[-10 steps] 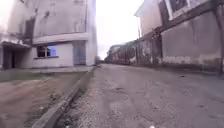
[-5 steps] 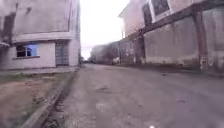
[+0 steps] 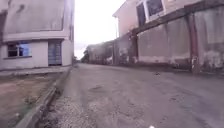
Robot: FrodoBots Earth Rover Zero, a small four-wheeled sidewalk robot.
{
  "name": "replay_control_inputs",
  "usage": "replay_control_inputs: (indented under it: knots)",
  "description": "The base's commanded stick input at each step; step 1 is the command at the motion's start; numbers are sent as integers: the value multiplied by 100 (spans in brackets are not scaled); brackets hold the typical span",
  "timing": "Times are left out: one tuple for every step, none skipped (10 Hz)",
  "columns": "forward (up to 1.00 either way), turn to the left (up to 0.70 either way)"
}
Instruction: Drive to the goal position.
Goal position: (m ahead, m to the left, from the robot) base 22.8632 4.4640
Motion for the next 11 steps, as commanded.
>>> replay_control_inputs:
  knots:
    - [70,0]
    - [70,0]
    - [70,0]
    - [70,0]
    - [70,0]
    - [70,0]
    - [70,0]
    - [70,0]
    - [70,0]
    - [70,0]
    - [70,0]
